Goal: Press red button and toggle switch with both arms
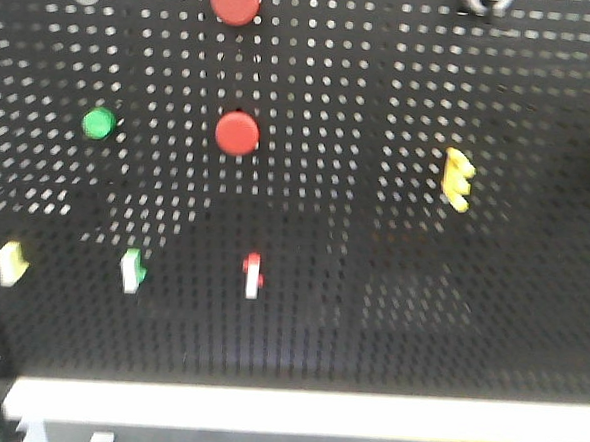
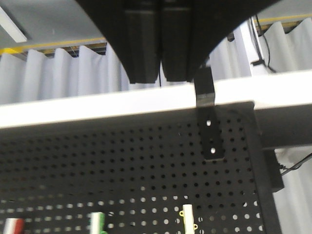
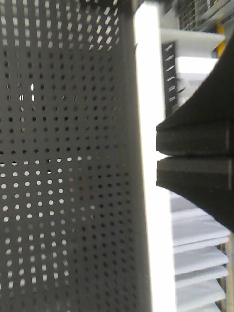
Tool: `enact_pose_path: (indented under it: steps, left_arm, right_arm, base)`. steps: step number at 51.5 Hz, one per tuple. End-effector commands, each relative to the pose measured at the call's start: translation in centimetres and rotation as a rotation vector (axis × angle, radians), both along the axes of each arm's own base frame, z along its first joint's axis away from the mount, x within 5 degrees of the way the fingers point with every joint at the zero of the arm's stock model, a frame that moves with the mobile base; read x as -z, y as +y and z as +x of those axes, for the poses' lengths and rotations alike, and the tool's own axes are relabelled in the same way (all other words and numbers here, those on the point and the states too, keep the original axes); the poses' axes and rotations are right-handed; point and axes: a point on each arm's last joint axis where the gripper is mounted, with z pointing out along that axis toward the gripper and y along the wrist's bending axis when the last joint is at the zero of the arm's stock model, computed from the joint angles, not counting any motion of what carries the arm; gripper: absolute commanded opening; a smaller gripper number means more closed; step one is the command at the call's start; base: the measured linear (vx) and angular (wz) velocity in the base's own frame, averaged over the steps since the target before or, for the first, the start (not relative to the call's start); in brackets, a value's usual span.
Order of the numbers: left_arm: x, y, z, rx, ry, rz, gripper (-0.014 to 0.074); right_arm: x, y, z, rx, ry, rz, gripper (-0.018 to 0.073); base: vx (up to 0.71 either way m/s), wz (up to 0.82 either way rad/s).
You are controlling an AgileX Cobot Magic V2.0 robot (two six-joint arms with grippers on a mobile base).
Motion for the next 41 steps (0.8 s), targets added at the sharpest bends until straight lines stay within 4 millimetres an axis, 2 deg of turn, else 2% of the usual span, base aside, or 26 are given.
enact_pose_path:
  steps: [1, 20, 41]
  left_arm:
    - [0.37, 0.01, 0.03, -0.002, -0.06, -0.016, 0.0002]
    - [0.37, 0.01, 0.03, -0.002, -0.06, -0.016, 0.0002]
    - [0.37, 0.01, 0.03, -0.002, -0.06, -0.016, 0.0002]
  right_arm:
    - [-0.43, 0.01, -0.11, 0.0, -0.087, -0.003, -0.0003]
    - [-0.43, 0.01, -0.11, 0.0, -0.087, -0.003, -0.0003]
    - [-0.43, 0.01, -0.11, 0.0, -0.087, -0.003, -0.0003]
  base:
    - [0.4, 0.03]
    - [0.3, 0.02]
    - [0.06, -0.01]
